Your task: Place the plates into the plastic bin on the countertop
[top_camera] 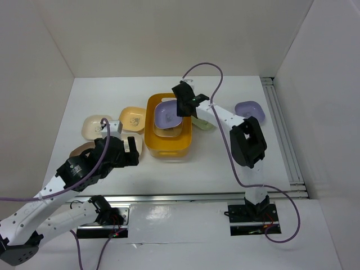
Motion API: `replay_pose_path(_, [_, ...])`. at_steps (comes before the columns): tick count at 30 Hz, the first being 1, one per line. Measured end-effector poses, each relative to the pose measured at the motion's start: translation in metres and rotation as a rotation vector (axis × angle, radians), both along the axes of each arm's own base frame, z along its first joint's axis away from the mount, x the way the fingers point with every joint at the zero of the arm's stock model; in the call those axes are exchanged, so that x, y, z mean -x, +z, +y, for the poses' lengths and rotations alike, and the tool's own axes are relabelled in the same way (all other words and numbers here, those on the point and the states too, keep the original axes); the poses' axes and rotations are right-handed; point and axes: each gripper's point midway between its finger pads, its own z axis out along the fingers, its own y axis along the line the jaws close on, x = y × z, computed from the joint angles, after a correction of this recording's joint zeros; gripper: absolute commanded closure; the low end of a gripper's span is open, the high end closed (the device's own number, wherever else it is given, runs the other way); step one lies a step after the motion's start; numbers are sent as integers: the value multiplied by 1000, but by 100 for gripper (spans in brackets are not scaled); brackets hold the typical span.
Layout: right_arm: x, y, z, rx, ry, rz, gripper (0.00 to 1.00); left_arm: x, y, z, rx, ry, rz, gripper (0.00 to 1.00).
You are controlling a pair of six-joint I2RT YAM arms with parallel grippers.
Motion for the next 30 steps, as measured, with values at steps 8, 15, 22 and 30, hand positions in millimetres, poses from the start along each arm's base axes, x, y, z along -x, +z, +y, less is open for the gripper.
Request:
replay_pose_path(8, [6,-4,10,1,8,6,48,0,0,0,0,0,0,0])
replay_pose_path(15, [8,27,41,-33,82,-55,15,2,-2,7,4,53,9,0])
replay_pose_path(22, [35,120,73,-108,189,-223,0,13,-3,35,143,336,19,2])
replay_pose_path(30, [100,212,30,-160,278,-410,0,19,-94,61,19,693,158,4])
